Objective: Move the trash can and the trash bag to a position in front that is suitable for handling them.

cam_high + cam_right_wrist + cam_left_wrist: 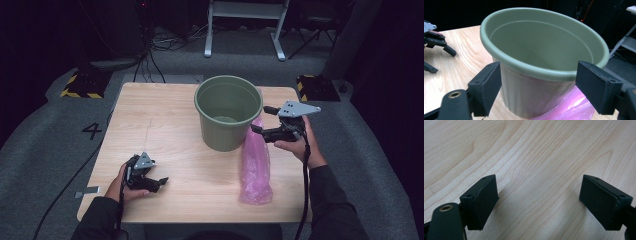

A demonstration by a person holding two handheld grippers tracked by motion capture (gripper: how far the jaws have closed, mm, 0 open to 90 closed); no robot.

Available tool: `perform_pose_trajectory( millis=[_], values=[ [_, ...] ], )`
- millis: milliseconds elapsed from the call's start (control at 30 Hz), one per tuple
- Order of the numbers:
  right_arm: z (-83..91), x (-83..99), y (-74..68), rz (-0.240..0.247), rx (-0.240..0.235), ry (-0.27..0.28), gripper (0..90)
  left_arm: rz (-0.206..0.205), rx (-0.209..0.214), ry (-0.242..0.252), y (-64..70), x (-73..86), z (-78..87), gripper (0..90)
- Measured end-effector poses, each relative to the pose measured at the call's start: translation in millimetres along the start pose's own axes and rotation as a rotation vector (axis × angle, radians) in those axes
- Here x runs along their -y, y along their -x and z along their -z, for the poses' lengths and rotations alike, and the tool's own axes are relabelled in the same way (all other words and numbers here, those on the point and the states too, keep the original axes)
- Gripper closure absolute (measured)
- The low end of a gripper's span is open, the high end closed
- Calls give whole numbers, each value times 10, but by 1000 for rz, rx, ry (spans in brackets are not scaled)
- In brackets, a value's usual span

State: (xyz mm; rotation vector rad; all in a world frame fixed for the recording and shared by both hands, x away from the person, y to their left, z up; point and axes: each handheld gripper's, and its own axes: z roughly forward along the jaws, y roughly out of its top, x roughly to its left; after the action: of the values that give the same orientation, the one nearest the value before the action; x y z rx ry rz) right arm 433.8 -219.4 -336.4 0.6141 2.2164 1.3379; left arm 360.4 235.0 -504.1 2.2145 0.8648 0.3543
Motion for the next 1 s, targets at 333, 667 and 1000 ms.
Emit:
perform_pose_trajectory(
  millis=[333, 667, 1000],
  values=[
    [-56, -154, -47, 16, -16, 19, 204, 0, 0, 0, 0, 0, 0, 151],
    [-227, -205, -128, 24, -81, -9, 205, 0, 0, 0, 0, 0, 0, 151],
    [-460, -218, -219, 39, -166, -58, 308, 0, 0, 0, 0, 0, 0, 152]
  ],
)
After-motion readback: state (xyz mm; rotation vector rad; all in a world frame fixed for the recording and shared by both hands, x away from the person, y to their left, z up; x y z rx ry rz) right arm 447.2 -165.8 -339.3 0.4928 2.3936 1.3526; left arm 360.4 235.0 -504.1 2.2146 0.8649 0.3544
